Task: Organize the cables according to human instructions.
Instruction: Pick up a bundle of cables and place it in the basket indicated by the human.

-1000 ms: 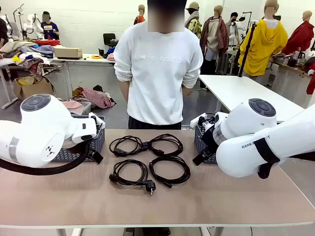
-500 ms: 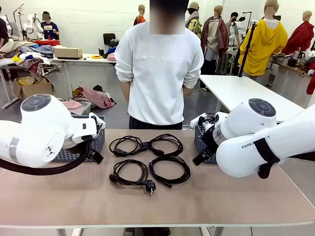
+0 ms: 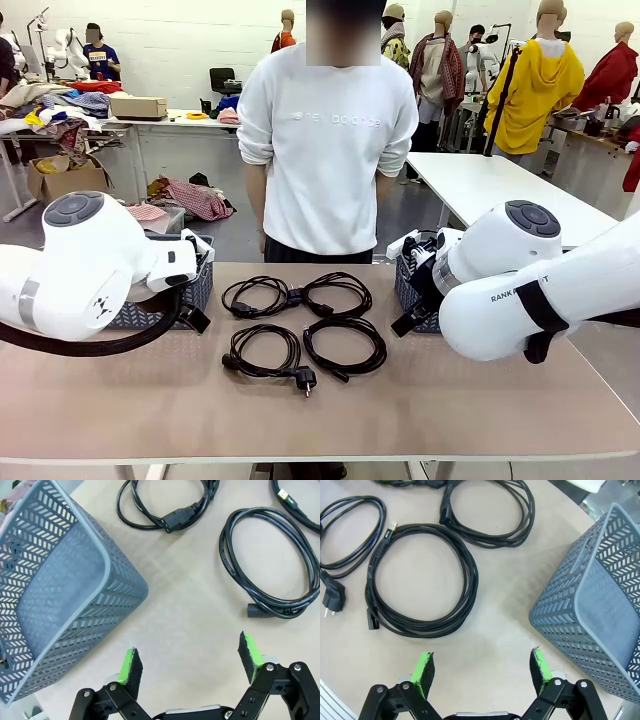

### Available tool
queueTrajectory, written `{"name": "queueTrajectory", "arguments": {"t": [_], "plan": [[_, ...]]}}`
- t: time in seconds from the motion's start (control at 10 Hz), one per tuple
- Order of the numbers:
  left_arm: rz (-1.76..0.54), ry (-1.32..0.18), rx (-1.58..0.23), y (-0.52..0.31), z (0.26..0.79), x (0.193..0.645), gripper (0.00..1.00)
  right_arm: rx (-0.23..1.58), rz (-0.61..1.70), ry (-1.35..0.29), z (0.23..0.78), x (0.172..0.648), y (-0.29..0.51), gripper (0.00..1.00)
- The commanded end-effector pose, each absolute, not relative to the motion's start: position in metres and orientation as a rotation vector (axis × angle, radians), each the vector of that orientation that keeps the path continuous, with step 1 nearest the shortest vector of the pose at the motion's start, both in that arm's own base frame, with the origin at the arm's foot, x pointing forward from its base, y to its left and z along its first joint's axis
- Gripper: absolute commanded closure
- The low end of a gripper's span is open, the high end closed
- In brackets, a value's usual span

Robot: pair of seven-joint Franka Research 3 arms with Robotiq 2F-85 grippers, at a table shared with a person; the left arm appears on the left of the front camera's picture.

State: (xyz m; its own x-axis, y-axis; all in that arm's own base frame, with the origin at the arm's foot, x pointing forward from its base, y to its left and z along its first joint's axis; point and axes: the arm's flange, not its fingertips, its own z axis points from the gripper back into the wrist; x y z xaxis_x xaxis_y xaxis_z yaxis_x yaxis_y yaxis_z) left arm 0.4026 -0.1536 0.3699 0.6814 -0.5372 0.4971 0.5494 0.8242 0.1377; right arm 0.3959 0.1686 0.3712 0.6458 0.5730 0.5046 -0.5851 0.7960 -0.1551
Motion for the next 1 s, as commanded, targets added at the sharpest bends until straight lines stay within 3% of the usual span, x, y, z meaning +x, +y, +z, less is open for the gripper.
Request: {"name": "queueTrajectory", "arguments": {"t": [0.0,0.5,0.9], "plan": [[-0.610,-0.550,-0.023,-0.154,0.370,0.403,0.00,0.055,0.666,-0.581,0.374,0.400,0.166,0.00],[-0.774,-0.580,-0.077,-0.130,0.443,0.398,0.00,0.258,0.848,-0.609,0.418,0.414,0.116,0.00],[-0.881,-0.576,-0.225,-0.090,0.498,0.406,0.00,0.397,0.946,-0.671,0.450,0.418,0.079,0.00]]}}
